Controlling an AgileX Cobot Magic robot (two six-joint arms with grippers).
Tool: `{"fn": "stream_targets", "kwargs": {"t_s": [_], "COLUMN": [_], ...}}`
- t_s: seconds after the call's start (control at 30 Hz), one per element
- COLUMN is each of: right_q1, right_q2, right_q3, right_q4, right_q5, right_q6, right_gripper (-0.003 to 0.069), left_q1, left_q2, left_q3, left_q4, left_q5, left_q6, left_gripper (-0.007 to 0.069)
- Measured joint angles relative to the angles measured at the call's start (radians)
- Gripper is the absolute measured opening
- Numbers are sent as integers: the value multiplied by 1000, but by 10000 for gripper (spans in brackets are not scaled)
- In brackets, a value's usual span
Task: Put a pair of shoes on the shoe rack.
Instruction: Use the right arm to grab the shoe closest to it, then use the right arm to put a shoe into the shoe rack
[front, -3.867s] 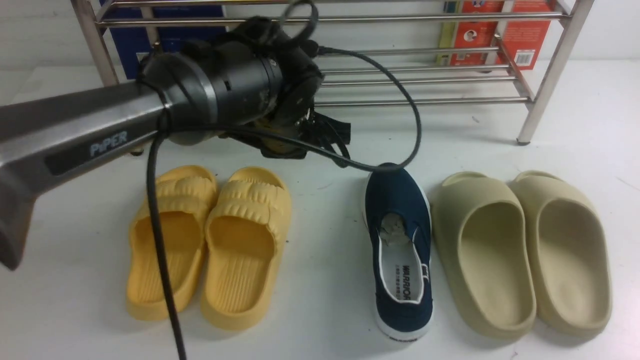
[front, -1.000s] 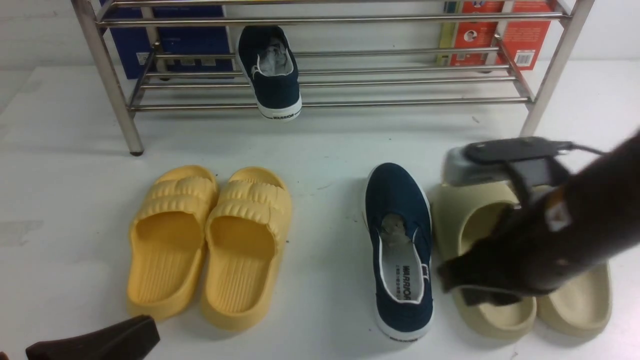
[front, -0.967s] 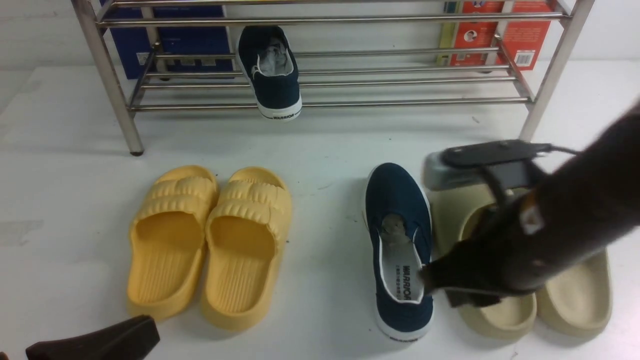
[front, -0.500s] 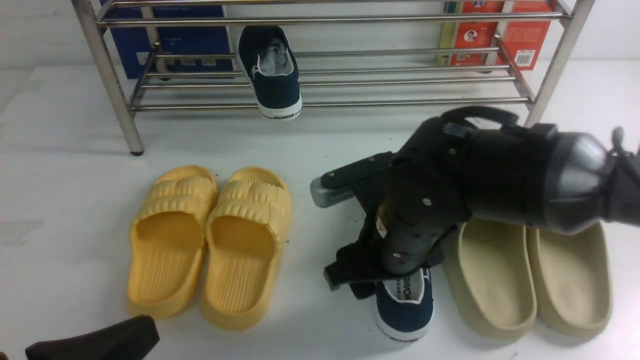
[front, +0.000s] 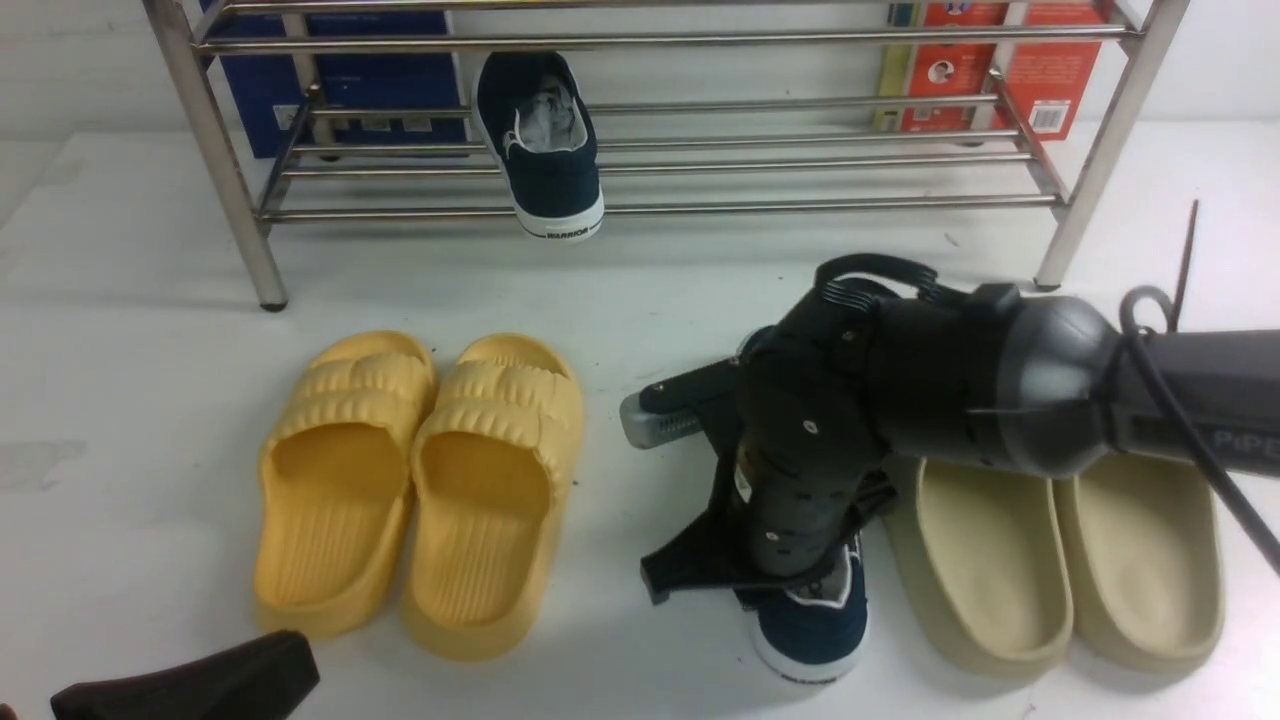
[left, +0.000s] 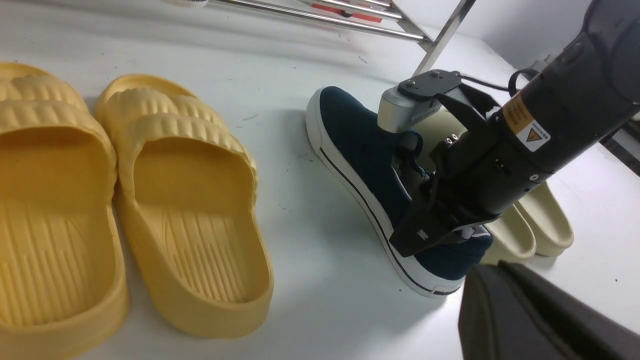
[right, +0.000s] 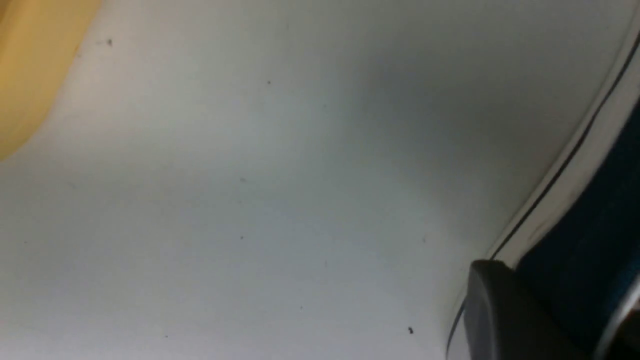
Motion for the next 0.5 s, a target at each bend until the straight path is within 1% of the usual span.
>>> {"fn": "stream_targets", "kwargs": {"t_s": [0.03,0.13,0.23,0.37,0.5], "right_q1": [0,-3,-2,1,-14], "right_q2": [-5,-25,-89,-146,-160], "right_q3": [0,2,5,-13,-87], "right_q4": [6,24,72,78,75], "right_q5": [6,23,60,67,76], "right_q6": [-2,-9,-16,-23,-51], "right_gripper": [39,39,39,39,39], "left_q1": [0,0,0,0,0], "left_q2": [0,0,0,0,0], "left_q3": [0,0,0,0,0], "left_q4": [0,0,0,0,0], "left_q5": [0,0,0,0,0], "left_q6": [0,0,0,0,0], "left_gripper": [15,18,22,25,30]}}
